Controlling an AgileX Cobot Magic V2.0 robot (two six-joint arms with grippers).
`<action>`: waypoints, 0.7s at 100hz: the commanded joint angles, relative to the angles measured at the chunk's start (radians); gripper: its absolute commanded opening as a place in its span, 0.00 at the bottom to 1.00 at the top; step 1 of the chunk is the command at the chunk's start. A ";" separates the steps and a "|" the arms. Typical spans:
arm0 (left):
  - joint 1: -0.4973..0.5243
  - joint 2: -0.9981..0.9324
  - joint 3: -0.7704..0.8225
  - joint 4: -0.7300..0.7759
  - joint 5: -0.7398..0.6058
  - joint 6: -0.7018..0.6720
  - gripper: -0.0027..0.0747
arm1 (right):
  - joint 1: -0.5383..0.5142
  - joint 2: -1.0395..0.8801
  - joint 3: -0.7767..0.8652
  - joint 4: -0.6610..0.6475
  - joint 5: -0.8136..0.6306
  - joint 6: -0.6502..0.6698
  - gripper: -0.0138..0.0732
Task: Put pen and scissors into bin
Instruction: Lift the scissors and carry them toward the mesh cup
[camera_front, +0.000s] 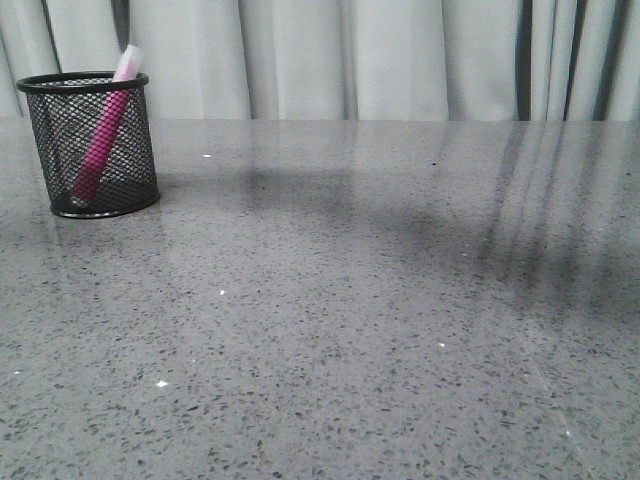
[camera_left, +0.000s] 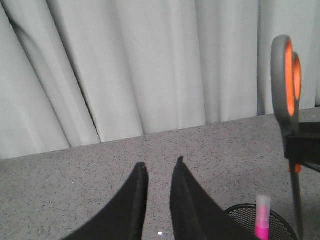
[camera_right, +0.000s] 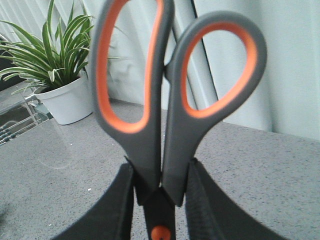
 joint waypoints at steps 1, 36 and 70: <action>0.002 -0.016 -0.027 -0.018 -0.068 -0.010 0.16 | 0.005 -0.030 -0.027 -0.007 -0.167 -0.005 0.07; 0.002 -0.016 -0.027 -0.018 -0.072 -0.011 0.16 | 0.005 0.030 -0.027 -0.007 -0.264 -0.074 0.07; 0.002 -0.016 -0.027 -0.018 -0.072 -0.011 0.16 | 0.005 0.038 0.036 -0.007 -0.320 -0.139 0.07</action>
